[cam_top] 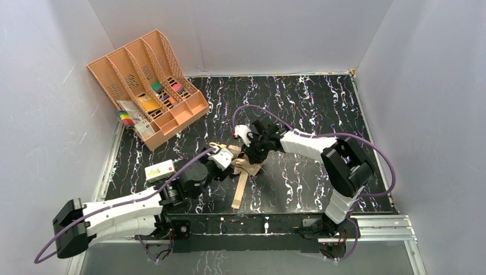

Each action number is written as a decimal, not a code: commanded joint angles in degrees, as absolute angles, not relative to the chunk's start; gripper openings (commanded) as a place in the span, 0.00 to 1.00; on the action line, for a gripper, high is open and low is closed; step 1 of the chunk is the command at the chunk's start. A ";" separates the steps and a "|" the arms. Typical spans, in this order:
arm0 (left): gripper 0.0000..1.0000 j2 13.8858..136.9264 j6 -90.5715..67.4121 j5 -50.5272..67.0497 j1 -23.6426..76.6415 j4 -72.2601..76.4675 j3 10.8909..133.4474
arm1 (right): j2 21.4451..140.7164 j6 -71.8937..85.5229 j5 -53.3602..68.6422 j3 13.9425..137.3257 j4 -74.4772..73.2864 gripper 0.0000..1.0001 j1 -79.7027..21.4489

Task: Put away the umbrella

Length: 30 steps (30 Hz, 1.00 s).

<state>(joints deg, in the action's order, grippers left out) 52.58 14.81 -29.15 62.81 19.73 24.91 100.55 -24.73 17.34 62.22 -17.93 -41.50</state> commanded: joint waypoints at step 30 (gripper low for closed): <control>0.71 72.12 8.76 10.36 19.58 16.65 41.30 | 107.98 -34.98 -30.92 44.11 4.82 0.24 -63.49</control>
